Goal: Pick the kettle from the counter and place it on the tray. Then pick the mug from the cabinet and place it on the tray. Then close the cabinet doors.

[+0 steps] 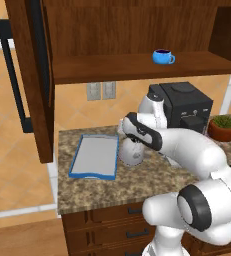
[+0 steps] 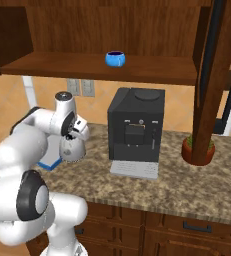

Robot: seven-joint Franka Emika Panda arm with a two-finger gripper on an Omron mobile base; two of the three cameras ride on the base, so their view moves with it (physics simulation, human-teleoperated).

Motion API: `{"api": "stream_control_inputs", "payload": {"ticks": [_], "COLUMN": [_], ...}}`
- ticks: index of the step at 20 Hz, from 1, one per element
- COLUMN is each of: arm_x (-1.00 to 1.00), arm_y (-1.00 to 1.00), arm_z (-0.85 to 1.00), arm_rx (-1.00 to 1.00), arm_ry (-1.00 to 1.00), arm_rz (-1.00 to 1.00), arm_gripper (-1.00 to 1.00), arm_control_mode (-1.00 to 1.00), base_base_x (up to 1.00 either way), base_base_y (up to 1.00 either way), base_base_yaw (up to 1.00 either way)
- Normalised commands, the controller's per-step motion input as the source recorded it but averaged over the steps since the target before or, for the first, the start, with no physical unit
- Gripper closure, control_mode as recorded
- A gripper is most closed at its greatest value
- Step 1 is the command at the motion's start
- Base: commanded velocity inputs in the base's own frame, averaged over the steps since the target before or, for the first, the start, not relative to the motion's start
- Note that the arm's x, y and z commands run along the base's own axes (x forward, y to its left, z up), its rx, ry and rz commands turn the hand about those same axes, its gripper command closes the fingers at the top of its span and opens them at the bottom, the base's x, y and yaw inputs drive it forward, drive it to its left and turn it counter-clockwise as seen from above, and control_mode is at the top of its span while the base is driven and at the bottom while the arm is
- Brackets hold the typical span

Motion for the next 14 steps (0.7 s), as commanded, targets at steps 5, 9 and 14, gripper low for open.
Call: {"api": "stream_control_inputs", "payload": {"ticks": [5,9,14], "arm_x": [-0.04,0.22,0.48], "arm_y": [0.56,0.55,0.41], "arm_z": [0.33,0.20,0.24], "arm_rx": [0.03,0.00,0.00], "arm_ry": [-0.27,-0.23,0.00], "arm_rz": [-0.11,-0.13,-0.08], "arm_gripper": [1.00,1.00,1.00], "arm_control_mode": [-1.00,-1.00,-1.00], "base_base_x": [0.00,0.00,0.00], "base_base_y": [0.00,0.00,0.00], "base_base_yaw": [0.00,0.00,0.00]}}
